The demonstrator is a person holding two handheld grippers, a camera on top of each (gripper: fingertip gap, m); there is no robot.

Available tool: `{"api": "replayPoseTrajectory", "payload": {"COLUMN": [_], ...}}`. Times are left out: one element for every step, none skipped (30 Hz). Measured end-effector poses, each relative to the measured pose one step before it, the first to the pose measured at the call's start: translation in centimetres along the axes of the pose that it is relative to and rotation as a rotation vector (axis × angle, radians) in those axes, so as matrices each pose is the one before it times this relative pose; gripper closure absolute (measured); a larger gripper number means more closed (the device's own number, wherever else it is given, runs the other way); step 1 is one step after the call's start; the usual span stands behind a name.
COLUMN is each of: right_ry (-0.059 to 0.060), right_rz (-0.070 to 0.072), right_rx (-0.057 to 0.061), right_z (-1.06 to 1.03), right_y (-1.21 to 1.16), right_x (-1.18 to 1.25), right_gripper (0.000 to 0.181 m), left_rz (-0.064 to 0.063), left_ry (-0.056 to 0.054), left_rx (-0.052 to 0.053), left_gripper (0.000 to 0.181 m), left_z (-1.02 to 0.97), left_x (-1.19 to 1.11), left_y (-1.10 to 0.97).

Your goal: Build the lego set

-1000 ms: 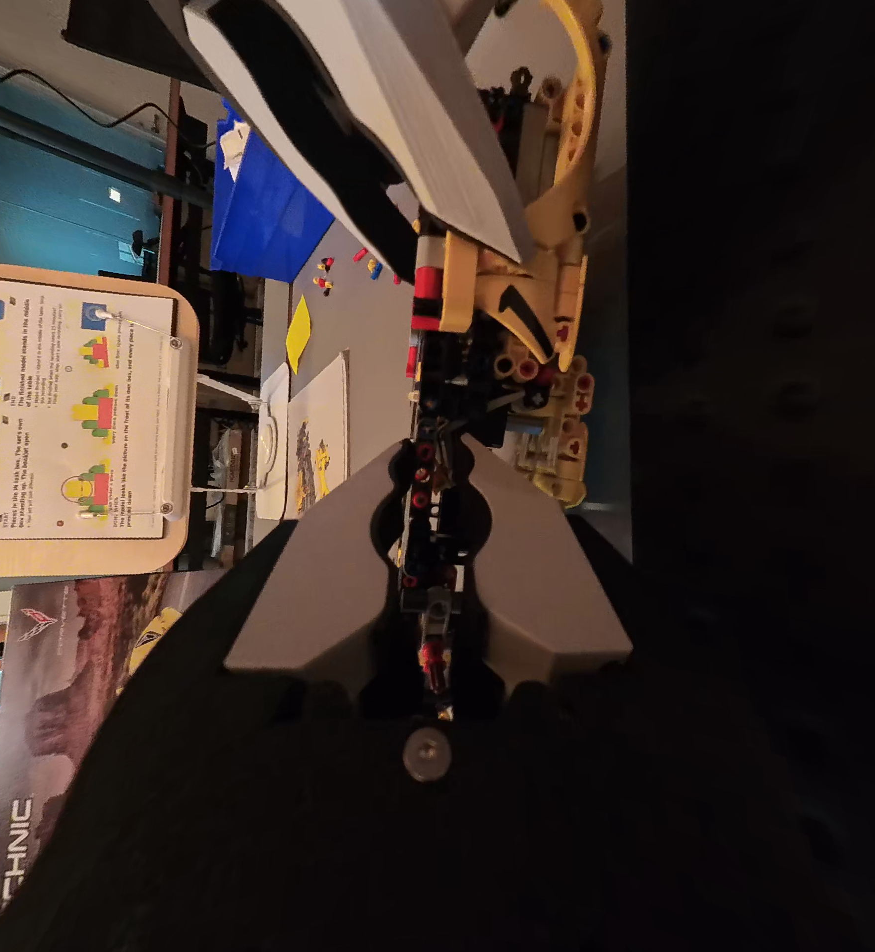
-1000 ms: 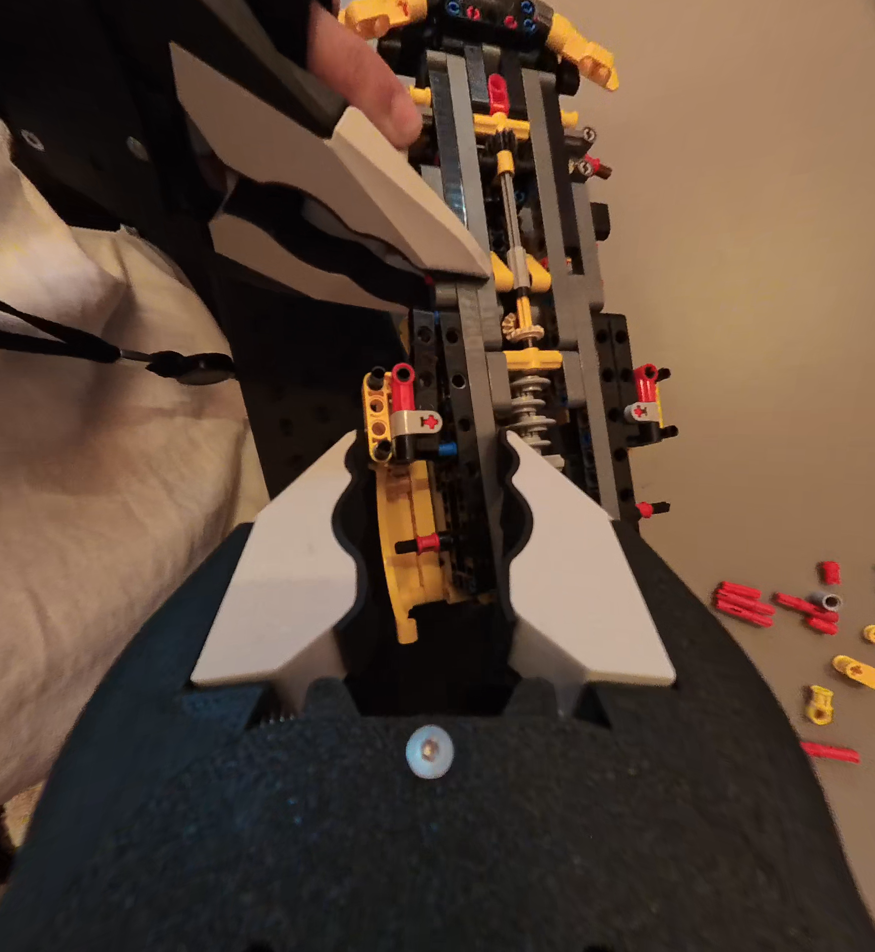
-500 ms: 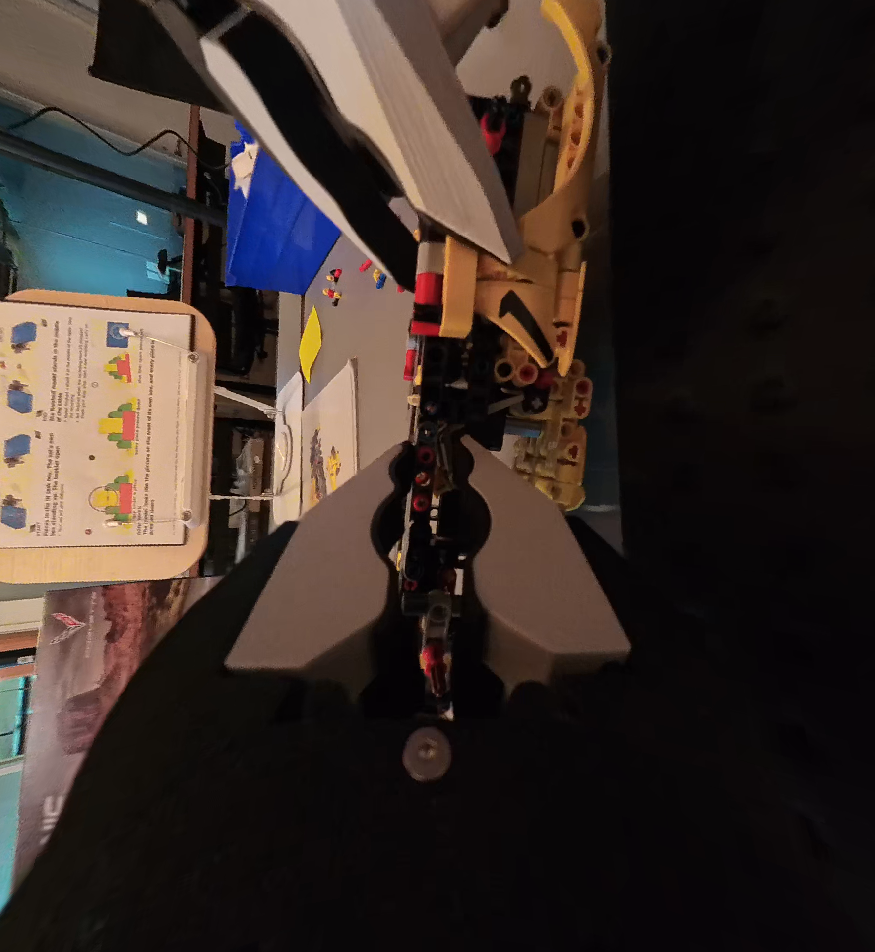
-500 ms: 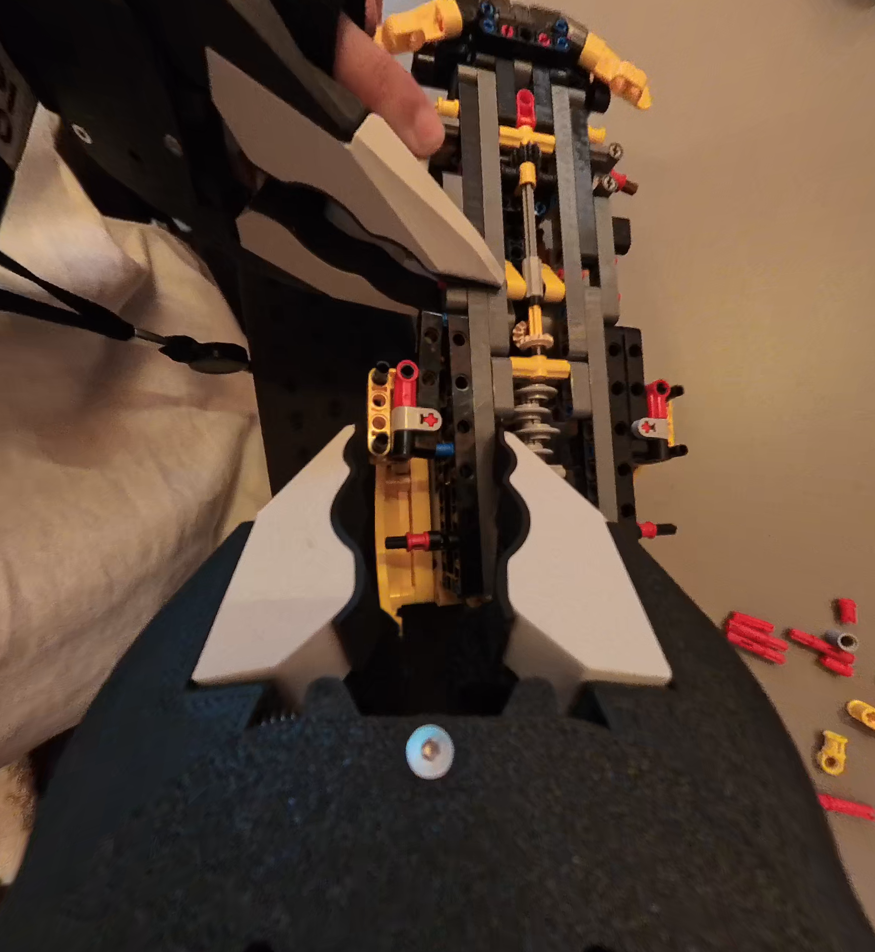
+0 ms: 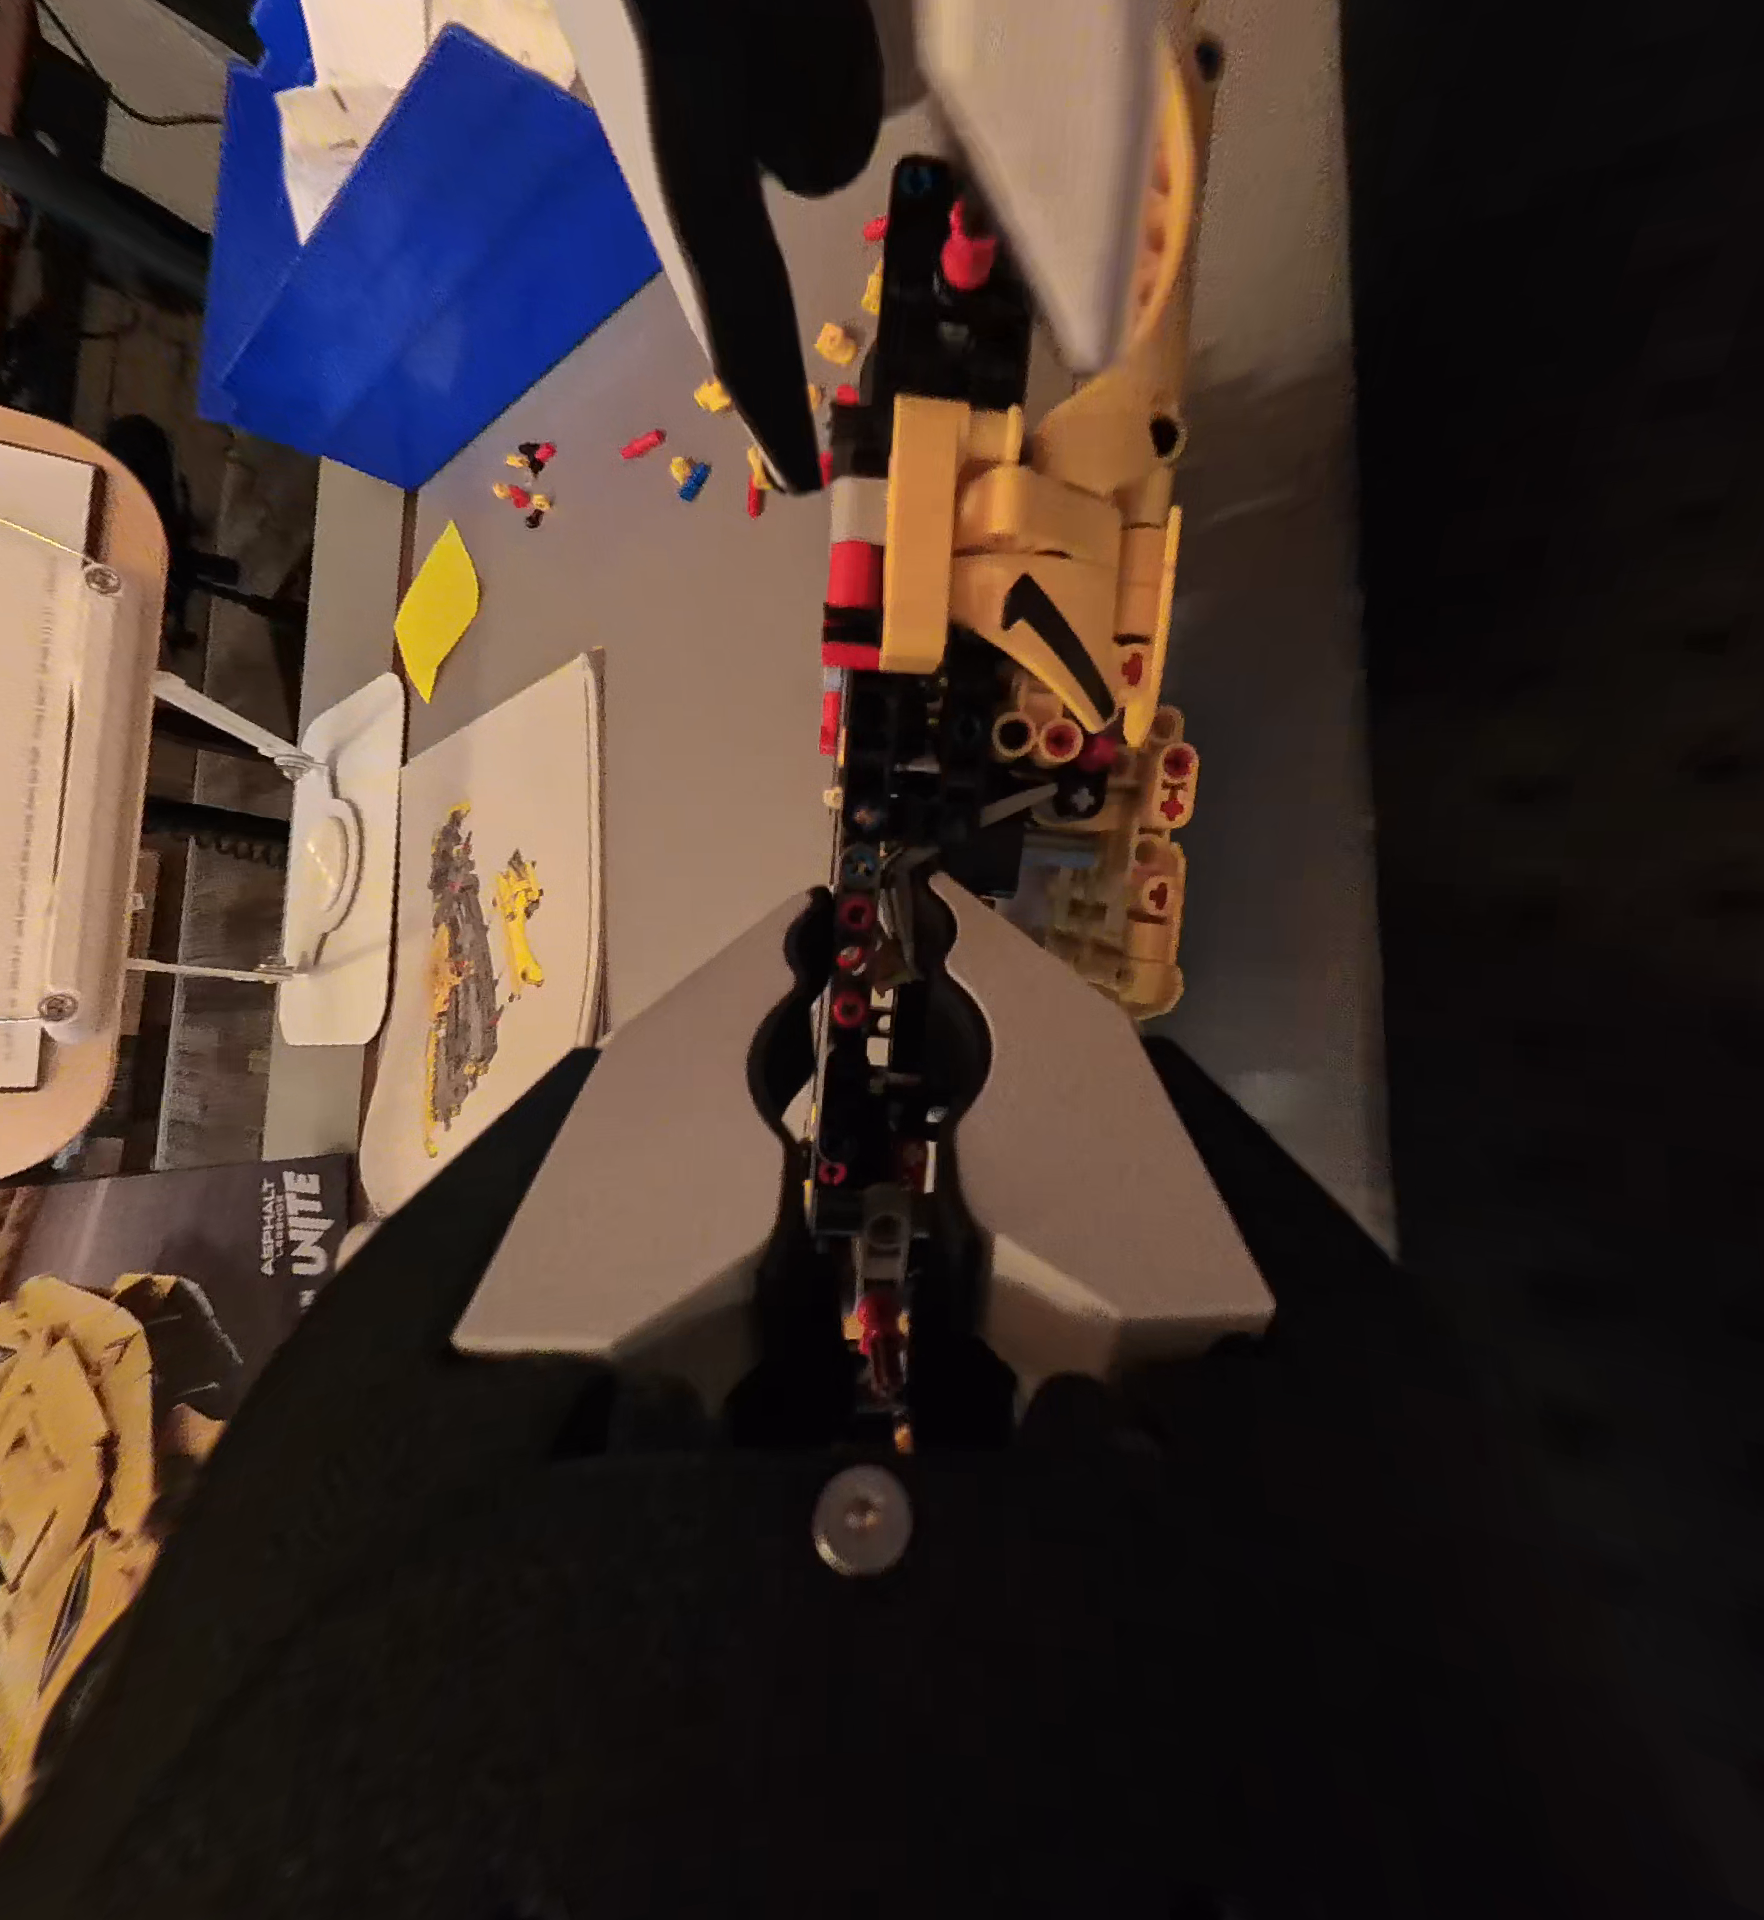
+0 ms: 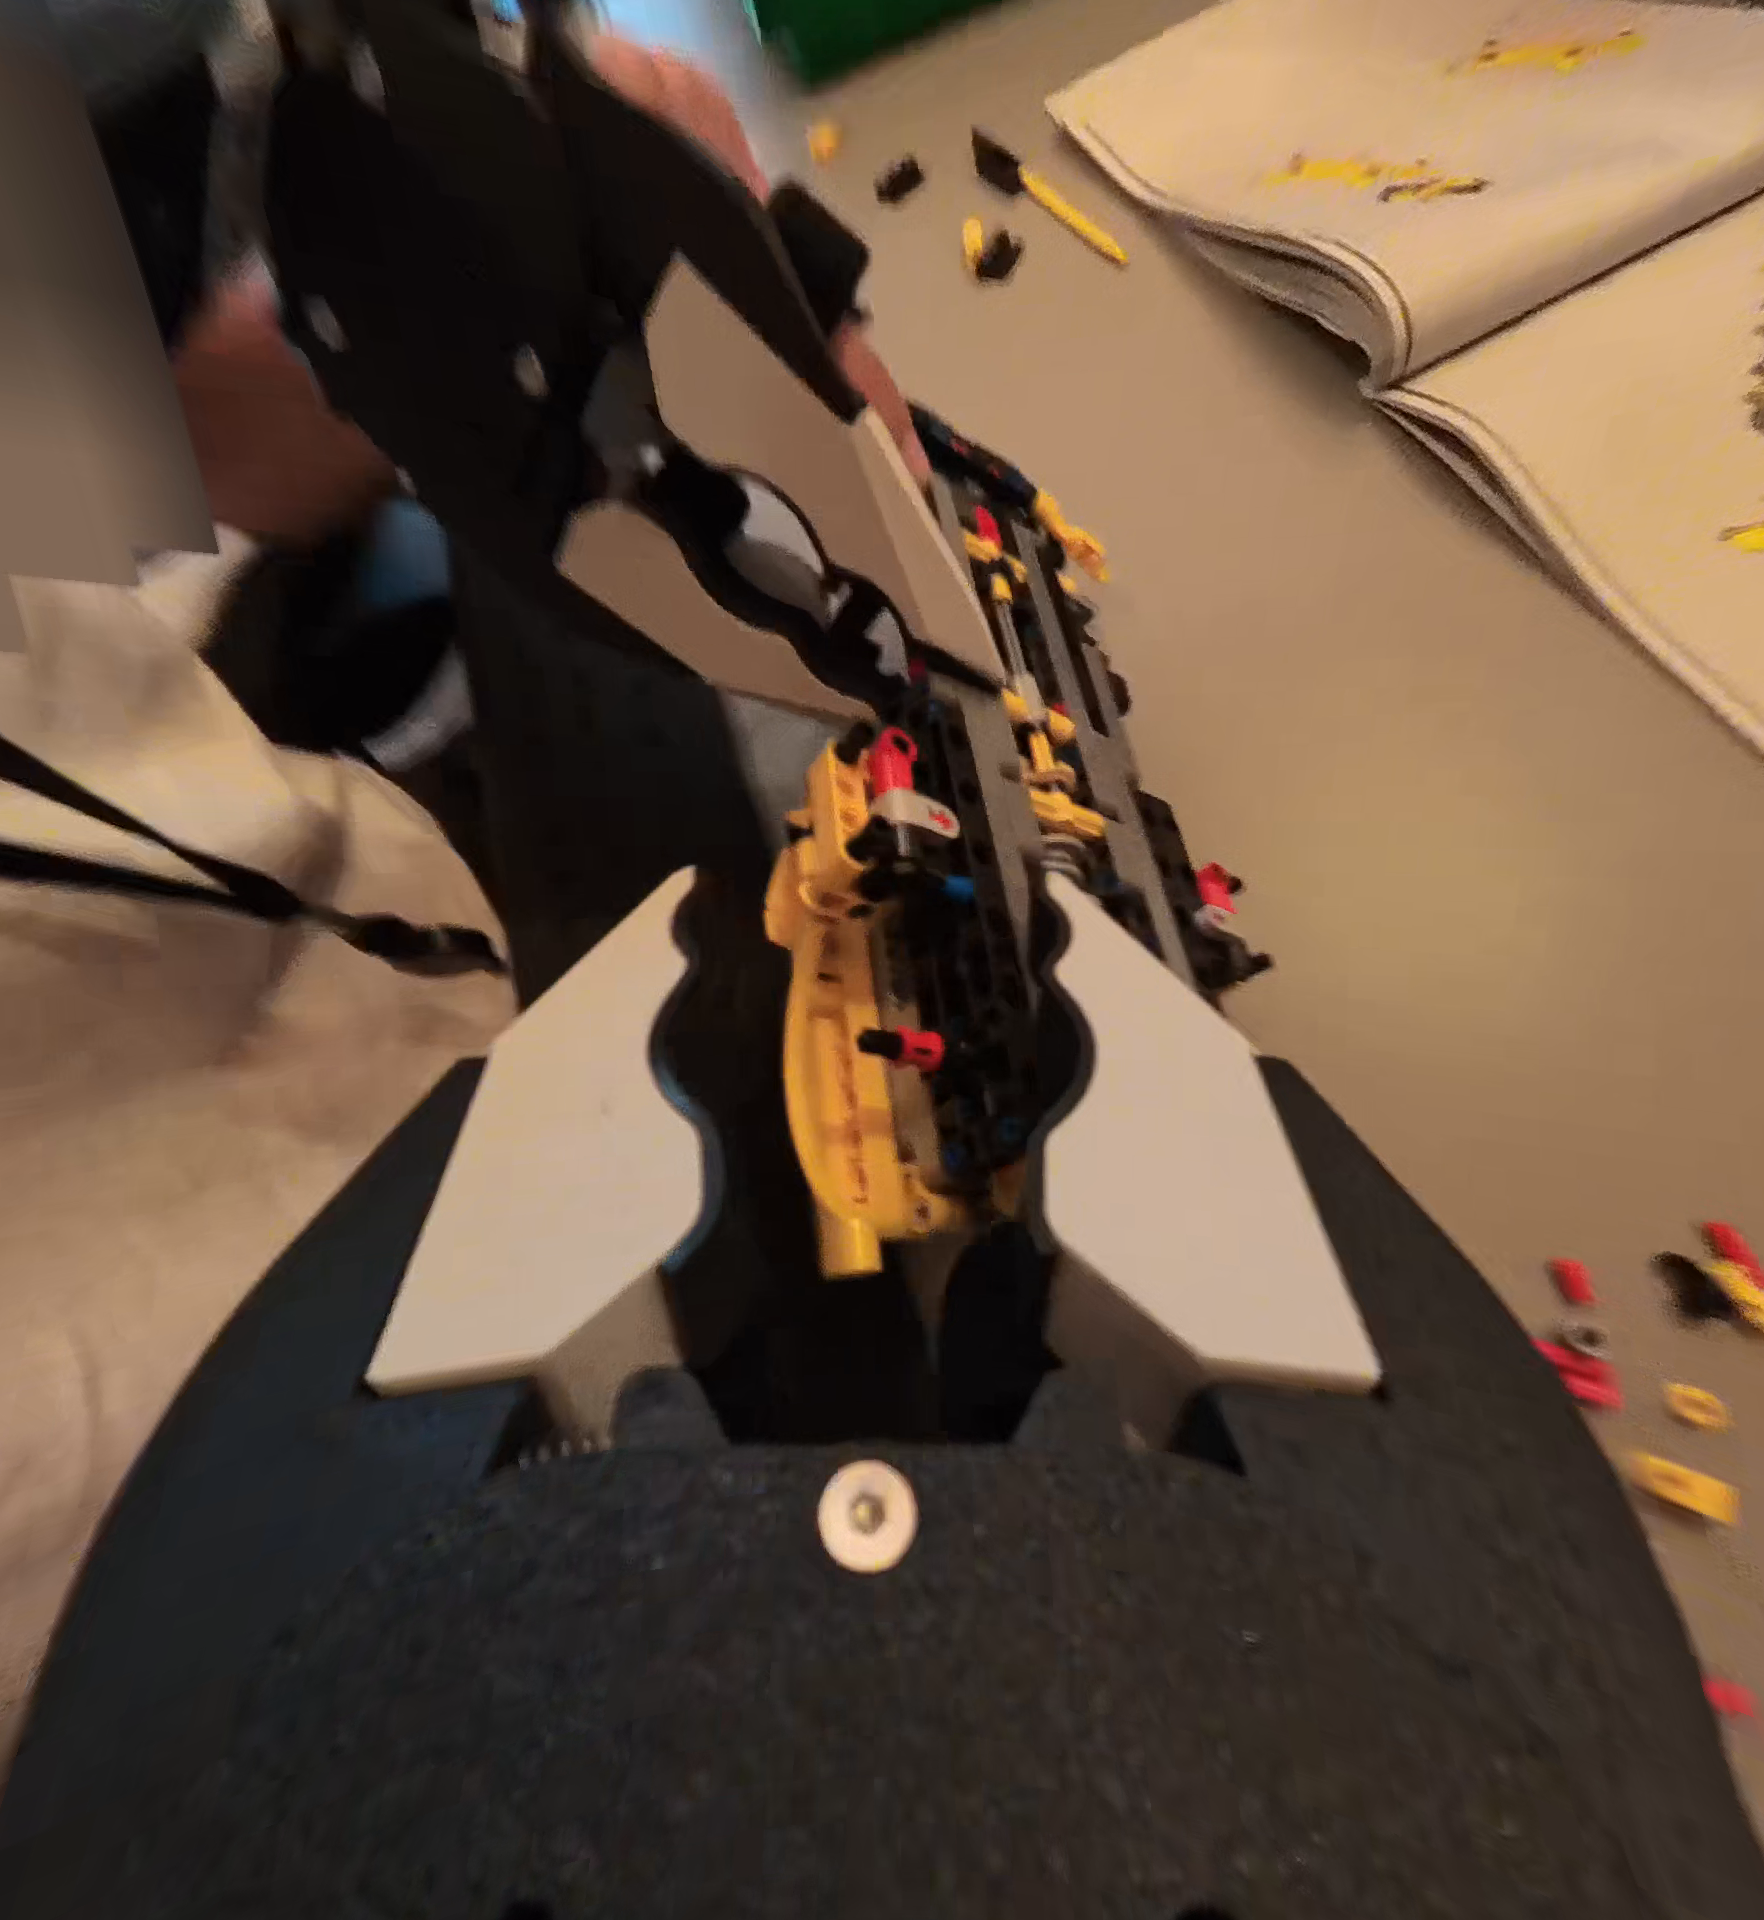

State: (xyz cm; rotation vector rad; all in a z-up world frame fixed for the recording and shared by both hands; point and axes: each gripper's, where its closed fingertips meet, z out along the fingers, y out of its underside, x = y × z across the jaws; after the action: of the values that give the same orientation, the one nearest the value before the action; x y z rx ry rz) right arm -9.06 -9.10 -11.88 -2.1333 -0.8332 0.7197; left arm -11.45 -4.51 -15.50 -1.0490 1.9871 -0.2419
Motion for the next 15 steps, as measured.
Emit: {"api": "replayPoseTrajectory", "payload": {"right_ry": [-0.0257, -0.0078, 0.0285, 0.0622, 0.0543, 0.0297, 0.0311, 0.0296, 0.032, 0.0331, 0.0295, 0.0316, 0.0171, 0.0149, 0.0306], "right_rz": [0.0649, 0.0298, -0.0175, -0.0417, -0.0436, -0.0231, -0.0048, 0.0106, 0.035, 0.0566, 0.0673, 0.0641, 0.0508, 0.0392, 0.0257], "right_rx": [0.0411, 0.0267, 0.0092, -0.0184, -0.0426, -0.0417, -0.0237, 0.02, 0.0432, 0.0356, 0.0261, 0.0235, 0.0222, 0.0143, 0.0199], "right_z": [-0.059, -0.027, 0.042, 0.173, 0.373, 0.484, 0.321, 0.03, -0.231, -0.36, -0.359, -0.241, -0.024, 0.179, 0.193], "right_y": [-0.545, -0.296, -0.018, 0.352, 0.688, 0.638, 0.3, -0.172, -0.343, -0.173, 0.054, 0.225, 0.28, 0.412, 0.329], "right_x": [0.215, 0.184, 0.323, 0.502, 0.221, -0.16, -0.127, -0.091, 0.128, 0.385, 0.425, 0.391, 0.036, -0.155, -0.034], "right_gripper": [0.136, 0.139, 0.14, 0.14, 0.139, 0.136, 0.133, 0.132, 0.134, 0.134, 0.134, 0.133, 0.132, 0.131, 0.127], "left_rz": [-0.0026, -0.0135, -0.0028, 0.0044, 0.0012, 0.0042, 0.0152, 0.0198, 0.0104, -0.0015, -0.0159, -0.0354, -0.046, -0.046, -0.0441], "left_ry": [0.0105, 0.0188, 0.0162, 0.004, -0.0075, -0.0187, -0.0259, -0.0294, -0.0356, -0.0381, -0.0351, -0.0274, -0.0192, -0.0124, -0.0047], "left_rx": [-0.0031, -0.0043, -0.0086, -0.0116, -0.0183, -0.0242, -0.0266, -0.0273, -0.025, -0.019, -0.0151, -0.0166, -0.0162, -0.0158, -0.0161], "left_gripper": [0.167, 0.166, 0.166, 0.166, 0.166, 0.166, 0.166, 0.166, 0.166, 0.167, 0.166, 0.166, 0.166, 0.166, 0.166], "left_z": [0.119, 0.114, 0.053, 0.016, 0.037, 0.052, 0.021, -0.004, -0.009, -0.038, -0.077, -0.079, -0.083, -0.059, -0.009], "left_x": [-0.057, 0.081, 0.121, -0.004, -0.092, -0.092, -0.002, 0.114, 0.163, 0.195, 0.193, 0.193, 0.163, 0.131, 0.103], "left_y": [0.113, 0.077, 0.058, 0.03, 0.051, 0.083, 0.078, 0.05, -0.018, -0.064, -0.13, -0.13, -0.154, -0.15, -0.128]}}
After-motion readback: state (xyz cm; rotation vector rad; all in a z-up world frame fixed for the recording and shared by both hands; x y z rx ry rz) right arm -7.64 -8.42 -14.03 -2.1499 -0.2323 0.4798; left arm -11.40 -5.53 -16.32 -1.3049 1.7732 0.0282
